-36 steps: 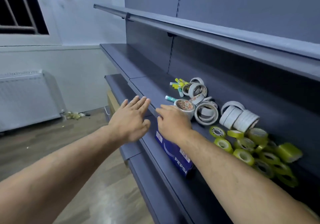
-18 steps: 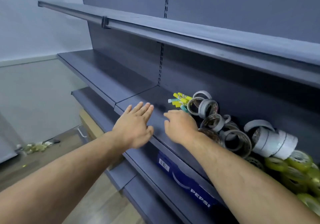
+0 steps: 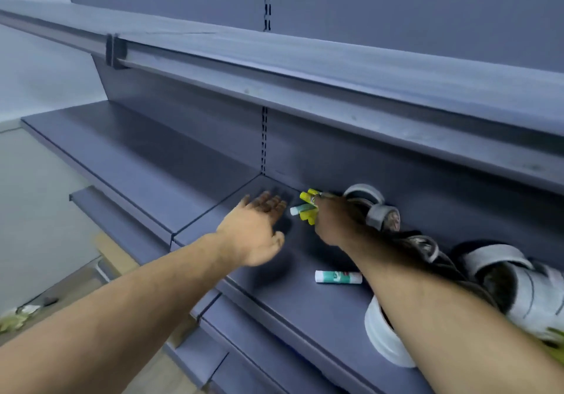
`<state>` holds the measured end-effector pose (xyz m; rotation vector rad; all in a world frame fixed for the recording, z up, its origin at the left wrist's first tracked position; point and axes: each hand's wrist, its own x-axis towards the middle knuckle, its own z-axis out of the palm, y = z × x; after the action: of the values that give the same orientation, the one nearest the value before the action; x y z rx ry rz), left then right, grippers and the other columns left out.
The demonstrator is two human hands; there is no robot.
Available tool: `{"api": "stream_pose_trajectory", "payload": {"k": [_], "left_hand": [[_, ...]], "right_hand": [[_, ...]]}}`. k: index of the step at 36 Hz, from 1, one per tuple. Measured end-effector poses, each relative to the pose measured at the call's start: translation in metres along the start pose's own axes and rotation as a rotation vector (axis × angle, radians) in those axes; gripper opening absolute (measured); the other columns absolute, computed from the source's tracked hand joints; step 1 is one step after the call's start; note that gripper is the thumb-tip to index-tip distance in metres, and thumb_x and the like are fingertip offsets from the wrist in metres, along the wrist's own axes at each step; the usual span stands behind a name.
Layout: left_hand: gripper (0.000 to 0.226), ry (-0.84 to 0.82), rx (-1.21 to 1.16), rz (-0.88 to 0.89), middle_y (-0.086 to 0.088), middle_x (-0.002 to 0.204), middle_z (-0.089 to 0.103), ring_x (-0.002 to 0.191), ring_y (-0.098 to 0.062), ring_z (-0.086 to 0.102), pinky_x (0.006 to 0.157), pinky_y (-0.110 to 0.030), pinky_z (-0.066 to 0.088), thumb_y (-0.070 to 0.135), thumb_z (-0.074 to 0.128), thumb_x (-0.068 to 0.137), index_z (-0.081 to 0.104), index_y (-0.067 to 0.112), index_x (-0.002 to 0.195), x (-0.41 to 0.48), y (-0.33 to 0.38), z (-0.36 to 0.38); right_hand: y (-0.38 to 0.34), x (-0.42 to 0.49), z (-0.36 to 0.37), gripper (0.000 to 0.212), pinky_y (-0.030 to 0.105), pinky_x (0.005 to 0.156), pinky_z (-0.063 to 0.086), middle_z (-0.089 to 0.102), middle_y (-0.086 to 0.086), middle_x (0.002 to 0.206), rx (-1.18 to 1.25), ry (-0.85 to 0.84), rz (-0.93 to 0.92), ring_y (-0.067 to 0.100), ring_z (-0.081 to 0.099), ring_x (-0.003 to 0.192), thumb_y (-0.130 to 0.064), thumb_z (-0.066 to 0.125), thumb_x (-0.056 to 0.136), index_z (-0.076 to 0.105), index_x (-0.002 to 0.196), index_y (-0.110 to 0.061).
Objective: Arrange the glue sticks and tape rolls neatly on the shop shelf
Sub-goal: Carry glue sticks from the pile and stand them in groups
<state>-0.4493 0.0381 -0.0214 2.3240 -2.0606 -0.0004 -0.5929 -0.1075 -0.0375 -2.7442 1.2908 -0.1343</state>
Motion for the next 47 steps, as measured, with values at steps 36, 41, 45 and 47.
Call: {"api": "stream_pose_trajectory", "payload": {"k": [36,41,45,47], "left_hand": [[0.014,0.014,-0.317,0.225,-0.007,0.109,0.063,0.093,-0.031,0.061,0.073,-0.036,0.049,0.021,0.054,0.091,0.054,0.016,0.105,0.085,-0.008,0.043],[0.044,-0.142,-0.393,0.126,0.0,0.113,0.062,0.091,-0.026,0.06,0.07,-0.028,0.043,0.013,0.053,0.084,0.049,0.032,0.123,0.078,-0.013,0.036],[0.073,-0.27,-0.265,0.152,-0.002,0.131,0.053,0.107,-0.029,0.059,0.079,-0.03,0.048,0.018,0.054,0.081,0.029,0.048,0.143,0.075,-0.02,0.026],[0.062,-0.311,-0.241,0.157,-0.001,0.122,0.056,0.095,-0.024,0.057,0.074,-0.028,0.046,0.017,0.053,0.081,0.038,0.044,0.135,0.073,-0.022,0.021]], "right_hand": [[-0.016,0.014,0.007,0.037,0.028,0.079,0.047,0.071,0.01,0.115,0.109,0.031,0.273,0.031,0.066,0.108,-0.034,0.065,0.087,0.065,0.12,-0.017],[-0.019,0.008,0.002,0.087,0.028,0.1,0.046,0.061,0.006,0.137,0.235,0.0,0.217,0.027,0.057,0.125,-0.026,0.071,0.083,0.026,0.157,-0.035],[-0.022,0.004,-0.002,0.071,0.026,0.093,0.045,0.064,0.006,0.132,0.231,0.025,0.177,0.028,0.059,0.12,-0.024,0.067,0.086,0.038,0.15,-0.035],[-0.022,0.002,-0.004,0.066,0.027,0.085,0.046,0.067,0.009,0.122,0.234,0.019,0.197,0.03,0.063,0.112,-0.021,0.068,0.085,0.042,0.145,-0.032]]}}
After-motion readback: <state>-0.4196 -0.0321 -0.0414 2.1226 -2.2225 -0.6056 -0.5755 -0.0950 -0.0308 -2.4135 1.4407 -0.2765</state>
